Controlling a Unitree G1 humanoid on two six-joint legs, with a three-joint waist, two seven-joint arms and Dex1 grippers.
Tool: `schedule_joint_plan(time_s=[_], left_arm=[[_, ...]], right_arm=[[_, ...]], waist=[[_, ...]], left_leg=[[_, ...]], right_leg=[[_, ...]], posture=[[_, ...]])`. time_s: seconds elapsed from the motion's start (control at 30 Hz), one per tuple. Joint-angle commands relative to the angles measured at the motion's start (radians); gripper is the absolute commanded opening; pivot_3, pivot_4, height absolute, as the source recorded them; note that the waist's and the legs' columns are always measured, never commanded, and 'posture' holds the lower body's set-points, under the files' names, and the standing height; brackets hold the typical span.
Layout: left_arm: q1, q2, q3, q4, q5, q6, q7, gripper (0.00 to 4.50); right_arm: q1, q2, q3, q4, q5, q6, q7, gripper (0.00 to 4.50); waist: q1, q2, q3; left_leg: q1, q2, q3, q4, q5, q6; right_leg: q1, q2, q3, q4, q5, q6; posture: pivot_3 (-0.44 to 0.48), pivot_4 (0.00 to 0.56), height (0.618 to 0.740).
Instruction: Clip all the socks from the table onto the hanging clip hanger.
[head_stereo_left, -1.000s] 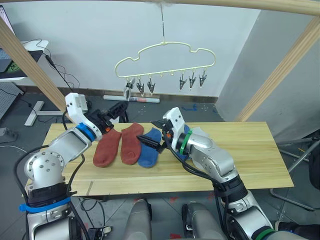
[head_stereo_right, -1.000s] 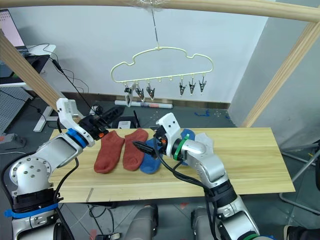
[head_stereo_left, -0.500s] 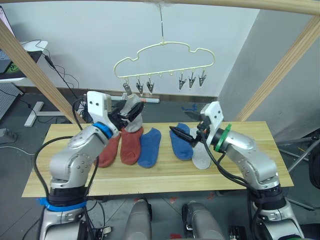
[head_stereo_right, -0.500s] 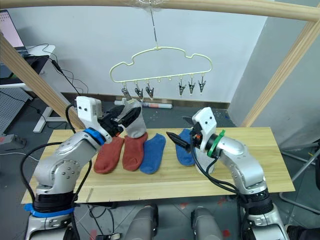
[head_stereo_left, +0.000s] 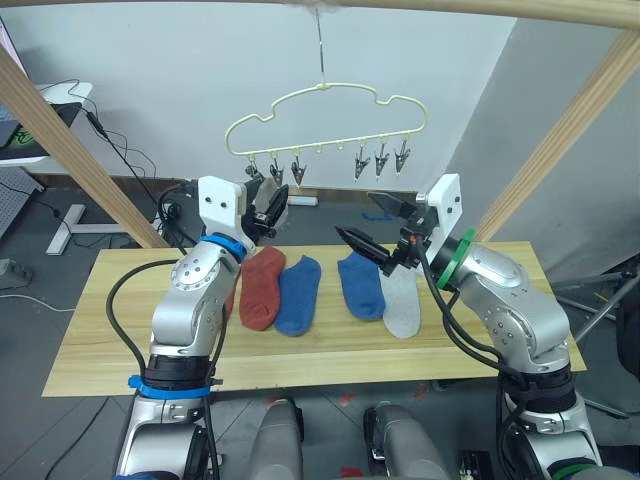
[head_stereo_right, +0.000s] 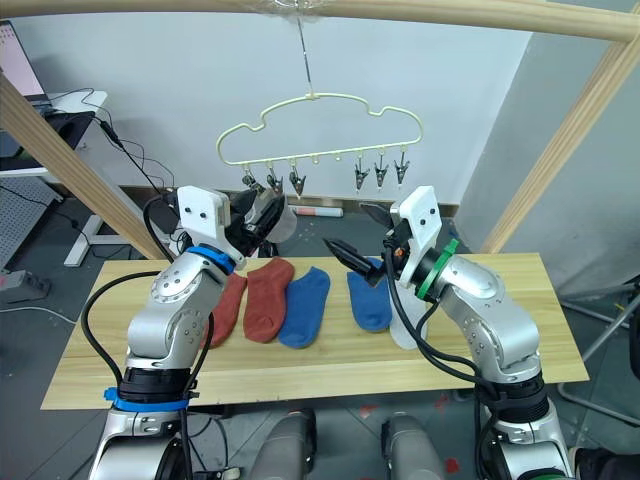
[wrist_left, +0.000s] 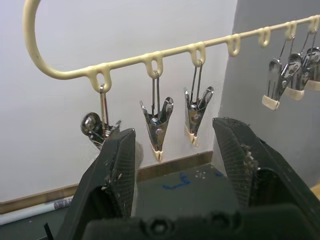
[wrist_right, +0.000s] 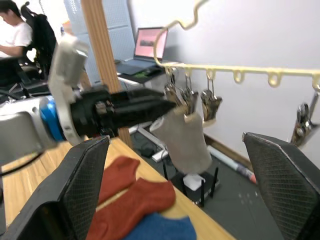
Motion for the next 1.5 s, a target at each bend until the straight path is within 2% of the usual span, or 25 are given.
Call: schedule_joint_plan(time_s=[0.03,0.07,0.83,1.5], left_arm=[[-0.024,-0.014,0.011,0.018,0.026,-0.048,-0.015,1.86],[-0.029,-0.017,0.013,0.026,0.034,-0.052,-0.012,1.56],[-0.132,-0.059,0.040,0.179,0.105,-0.172,-0.014,1.56],[-0.177,-0.054,0.031,0.287,0.160,-0.248,-0.032,1.56]], right_arm=[[-0.024,-0.003,-0.016,-0.040,0.025,0.009,-0.014,4.50],[-0.029,-0.003,-0.017,-0.041,0.028,0.013,-0.017,4.50],[-0.084,-0.024,-0.026,-0.040,0.070,0.023,-0.018,4.50],[-0.089,-0.021,-0.027,-0.039,0.068,0.031,-0.040,4.50]], waist=[[0.000,0.000,0.000],[-0.001,0.000,0.000],[-0.011,0.000,0.000],[-0.025,0.000,0.000]], left_leg=[[0.000,0.000,0.000,0.000,0.000,0.000],[0.000,0.000,0.000,0.000,0.000,0.000],[0.000,0.000,0.000,0.001,0.000,0.000],[-0.001,0.000,0.000,0.001,0.000,0.000]], right_leg=[[0.000,0.000,0.000,0.000,0.000,0.000],[0.000,0.000,0.000,0.000,0.000,0.000],[0.000,0.000,0.000,0.001,0.000,0.000],[0.000,0.000,0.000,0.001,0.000,0.000]], posture=[[-0.011,0.229,0.740],[-0.022,0.231,0.740],[-0.035,0.228,0.740],[-0.050,0.226,0.740]])
